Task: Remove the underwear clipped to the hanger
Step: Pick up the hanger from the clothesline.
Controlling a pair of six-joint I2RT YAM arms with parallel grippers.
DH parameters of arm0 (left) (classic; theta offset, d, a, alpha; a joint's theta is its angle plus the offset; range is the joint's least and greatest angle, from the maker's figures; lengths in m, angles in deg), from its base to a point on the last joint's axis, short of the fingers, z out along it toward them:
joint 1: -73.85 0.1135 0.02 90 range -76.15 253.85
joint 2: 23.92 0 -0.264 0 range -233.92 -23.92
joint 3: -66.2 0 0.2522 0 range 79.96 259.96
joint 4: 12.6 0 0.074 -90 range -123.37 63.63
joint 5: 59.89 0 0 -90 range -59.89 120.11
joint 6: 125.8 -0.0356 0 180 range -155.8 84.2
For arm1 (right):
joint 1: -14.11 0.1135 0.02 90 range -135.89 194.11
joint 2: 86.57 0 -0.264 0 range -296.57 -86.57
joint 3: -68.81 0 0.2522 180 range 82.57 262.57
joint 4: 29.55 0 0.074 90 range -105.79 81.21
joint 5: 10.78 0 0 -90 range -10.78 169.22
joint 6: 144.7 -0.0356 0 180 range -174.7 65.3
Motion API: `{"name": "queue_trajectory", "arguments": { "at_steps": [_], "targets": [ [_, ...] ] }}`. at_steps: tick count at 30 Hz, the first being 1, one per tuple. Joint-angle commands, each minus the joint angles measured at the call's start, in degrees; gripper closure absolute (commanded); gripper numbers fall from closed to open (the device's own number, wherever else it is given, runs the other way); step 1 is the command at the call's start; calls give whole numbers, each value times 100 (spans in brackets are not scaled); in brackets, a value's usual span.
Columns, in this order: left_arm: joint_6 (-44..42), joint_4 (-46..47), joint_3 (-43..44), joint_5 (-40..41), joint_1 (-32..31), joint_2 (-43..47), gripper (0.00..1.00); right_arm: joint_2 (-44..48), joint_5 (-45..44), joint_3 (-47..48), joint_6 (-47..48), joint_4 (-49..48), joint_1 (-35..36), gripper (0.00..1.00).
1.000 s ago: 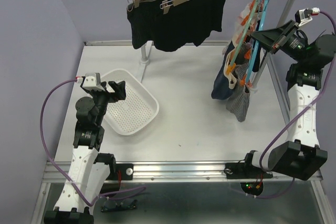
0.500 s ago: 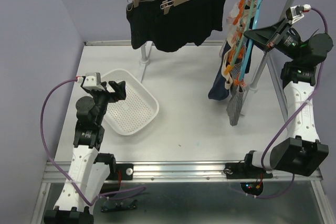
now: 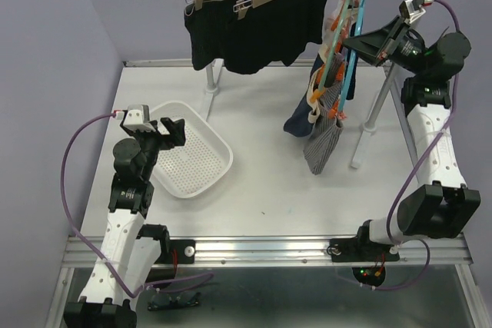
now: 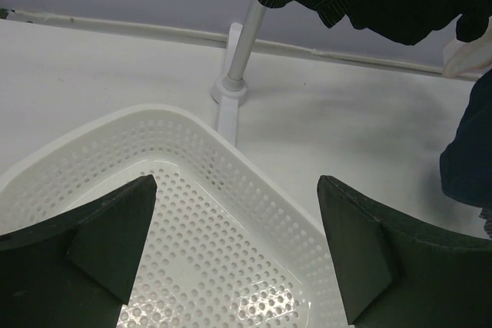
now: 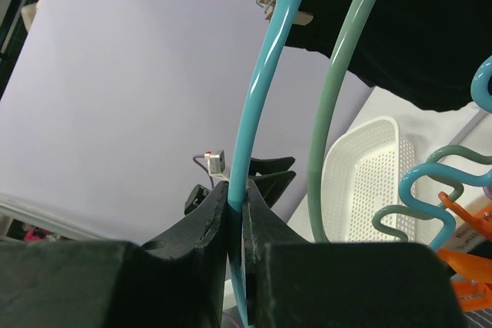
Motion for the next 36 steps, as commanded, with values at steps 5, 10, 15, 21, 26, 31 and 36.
{"name": "queue_trajectory", "arguments": {
  "at_steps": [5, 10, 15, 21, 26, 31, 36],
  "targets": [
    [-28, 288, 138, -89, 1, -53, 3, -138, 45, 869, 488, -267, 304, 99],
    [-54, 280, 156, -115, 1, -88, 2, -147, 72, 905, 655, -170, 365, 99],
    [-63, 297, 156, -220, 1, -62, 2, 238, 63, 1142, 1428, 646, 348, 100],
    [-37, 358, 138, -361, 1, -9, 2, 1021, 10, 633, 1192, 639, -135, 99],
    [-28, 385, 121, -405, 1, 17, 2, 1592, -121, 27, 1200, 665, -303, 99],
    [-11, 394, 112, -458, 1, 26, 2, 1953, -411, -343, 1559, 1417, -408, 99],
    [-2, 394, 112, -458, 1, 26, 2, 2059, -473, -563, 1666, 1500, -408, 99]
  ]
}}
